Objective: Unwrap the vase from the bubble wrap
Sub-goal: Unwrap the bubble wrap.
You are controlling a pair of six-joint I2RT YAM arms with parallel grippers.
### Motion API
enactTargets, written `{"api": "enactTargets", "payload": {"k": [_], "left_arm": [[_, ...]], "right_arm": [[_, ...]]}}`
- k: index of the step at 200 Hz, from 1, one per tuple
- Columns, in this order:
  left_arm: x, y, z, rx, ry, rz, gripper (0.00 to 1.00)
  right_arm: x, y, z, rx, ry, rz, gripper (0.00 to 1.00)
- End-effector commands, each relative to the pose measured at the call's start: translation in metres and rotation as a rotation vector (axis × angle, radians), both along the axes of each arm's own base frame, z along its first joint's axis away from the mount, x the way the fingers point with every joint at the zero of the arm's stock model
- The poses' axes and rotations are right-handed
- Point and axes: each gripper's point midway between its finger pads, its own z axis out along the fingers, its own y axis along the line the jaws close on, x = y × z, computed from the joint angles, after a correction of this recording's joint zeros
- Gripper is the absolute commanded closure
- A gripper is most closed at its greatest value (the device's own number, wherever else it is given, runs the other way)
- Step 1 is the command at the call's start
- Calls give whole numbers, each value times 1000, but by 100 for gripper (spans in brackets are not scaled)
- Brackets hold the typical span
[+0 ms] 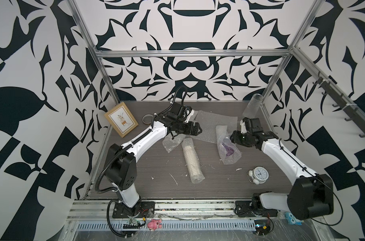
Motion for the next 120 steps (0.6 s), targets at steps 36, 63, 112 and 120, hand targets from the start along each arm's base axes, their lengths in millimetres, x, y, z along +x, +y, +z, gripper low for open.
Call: {"api": "enactTargets", "payload": {"k": [36,63,112,120], "left_arm": [[-5,-7,3,-4,9,-32,7],[-7,-3,4,15,-1,-52,7],[-9,-5,0,6,13,-55,7],[-9,-7,0,-2,17,-55,7]], "right_arm": [[-2,31,32,-79,-84,151,45],[0,37,33,-169,-83,189,44],[13,32,22,-260,-46,193,46],[15,35,19,-253,-35,203,48]]}}
